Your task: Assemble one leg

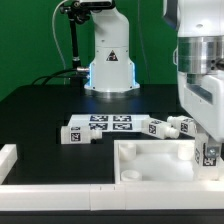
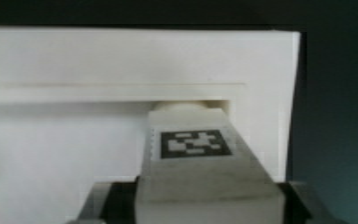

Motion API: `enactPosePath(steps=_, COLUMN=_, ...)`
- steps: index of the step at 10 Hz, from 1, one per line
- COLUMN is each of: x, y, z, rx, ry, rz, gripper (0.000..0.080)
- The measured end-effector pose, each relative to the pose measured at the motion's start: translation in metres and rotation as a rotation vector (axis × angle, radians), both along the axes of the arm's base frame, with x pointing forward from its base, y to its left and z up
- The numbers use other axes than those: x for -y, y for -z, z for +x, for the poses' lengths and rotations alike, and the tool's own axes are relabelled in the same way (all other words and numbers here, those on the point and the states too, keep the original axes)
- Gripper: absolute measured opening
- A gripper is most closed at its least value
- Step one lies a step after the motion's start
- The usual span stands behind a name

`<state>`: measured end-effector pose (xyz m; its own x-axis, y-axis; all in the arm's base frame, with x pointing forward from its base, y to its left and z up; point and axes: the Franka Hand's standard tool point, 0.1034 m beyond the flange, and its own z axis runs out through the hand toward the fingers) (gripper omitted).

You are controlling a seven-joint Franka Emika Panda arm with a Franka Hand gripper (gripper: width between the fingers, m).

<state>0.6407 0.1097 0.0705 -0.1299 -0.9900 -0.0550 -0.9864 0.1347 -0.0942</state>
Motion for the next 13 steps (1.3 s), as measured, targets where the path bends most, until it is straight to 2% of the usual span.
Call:
enactPosePath(steps=2, x=-0.0006, y=0.0001, z=-0.0003, rx=-0.001, ry=0.079, rz=0.013, gripper=0.0285)
enactPosePath(steps=4, x=-0.0004, y=0.0008, z=-0.0006, rx=0.000, ry=0.042, rz=0.008, gripper=0.0285)
enactPosePath(steps=5, x=-0.0019, y=0.0010, z=-0.0010, rx=0.000, ry=-0.016, rz=0.000, gripper=0.0491)
enactPosePath(steps=6, x=-0.0069, y=0.0012, z=-0.0025, rx=0.001, ry=-0.203, rz=-0.015, gripper=0.0491)
enactPosePath(steps=7, x=-0.0098, y=-0.0001, z=-0.0024, rx=0.013, ry=-0.413, rz=-0.033, gripper=0.0618)
enactPosePath(steps=8, x=-0.0097, y=0.0001, z=-0.0029, rx=0.021, ry=-0.566, rz=-0.048, gripper=0.0642)
enactPosePath(steps=11, x=-0.0078, y=0.0007, z=-0.0028, rx=0.026, ry=-0.709, rz=-0.065, gripper=0.0648)
enactPosePath(steps=12, x=-0.0078, y=0.0010, z=-0.0031, rx=0.026, ry=-0.825, rz=-0.087, gripper=0.0648)
enactPosePath(steps=13, x=-0.0094, y=0.0019, z=-0.0014, rx=0.031, ry=-1.128, rz=-0.157, gripper=0.0648)
